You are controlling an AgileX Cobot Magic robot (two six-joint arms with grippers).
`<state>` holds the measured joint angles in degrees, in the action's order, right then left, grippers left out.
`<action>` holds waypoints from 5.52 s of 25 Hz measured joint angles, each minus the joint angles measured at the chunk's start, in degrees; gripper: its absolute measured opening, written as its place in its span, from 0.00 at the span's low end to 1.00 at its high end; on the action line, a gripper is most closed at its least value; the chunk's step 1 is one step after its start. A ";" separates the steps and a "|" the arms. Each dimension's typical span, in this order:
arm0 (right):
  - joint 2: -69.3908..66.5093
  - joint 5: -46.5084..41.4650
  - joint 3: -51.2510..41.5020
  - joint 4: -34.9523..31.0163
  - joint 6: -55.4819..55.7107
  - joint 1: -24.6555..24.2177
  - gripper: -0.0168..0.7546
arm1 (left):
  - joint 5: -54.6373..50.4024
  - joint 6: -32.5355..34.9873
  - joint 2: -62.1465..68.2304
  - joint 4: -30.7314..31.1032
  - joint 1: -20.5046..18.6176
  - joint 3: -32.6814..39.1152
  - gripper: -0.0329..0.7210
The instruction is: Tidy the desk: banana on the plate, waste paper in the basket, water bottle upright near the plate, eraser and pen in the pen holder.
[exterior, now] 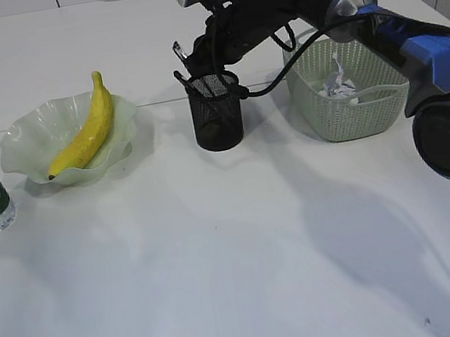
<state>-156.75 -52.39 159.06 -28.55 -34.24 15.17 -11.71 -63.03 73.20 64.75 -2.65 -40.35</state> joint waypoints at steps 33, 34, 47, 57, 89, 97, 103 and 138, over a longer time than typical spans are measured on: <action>11.17 -1.86 0.00 3.42 0.00 -2.17 0.33 | 1.38 0.00 0.00 0.77 0.00 0.00 0.36; 12.16 -1.97 0.00 3.42 0.00 -2.17 0.33 | 1.38 0.00 0.00 1.44 0.00 0.00 0.36; 27.78 -8.74 0.10 5.64 3.07 -2.17 0.17 | 5.60 0.00 -3.23 10.43 0.00 -2.32 0.36; 42.93 -14.11 0.17 12.44 7.41 -2.17 0.01 | 10.06 0.00 -15.21 10.03 0.00 -9.10 0.36; 93.79 -18.56 -43.03 36.05 16.02 -2.17 0.01 | -6.42 0.90 -40.99 5.21 0.00 -9.83 0.35; 108.47 -18.89 -58.63 37.78 19.50 -2.17 0.01 | -14.02 19.99 -41.77 -10.94 0.00 -9.83 0.27; 117.28 -18.98 -71.32 38.55 20.25 -2.17 0.01 | -19.38 28.64 -42.28 -20.28 0.00 -9.83 0.27; 148.94 -21.11 -94.02 37.26 26.94 -2.17 0.01 | -51.62 59.55 -72.87 -56.00 0.00 -9.96 0.26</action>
<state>-7.81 -73.50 65.04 8.71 -7.30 13.00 -63.33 -3.49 0.33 8.75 -2.65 -50.30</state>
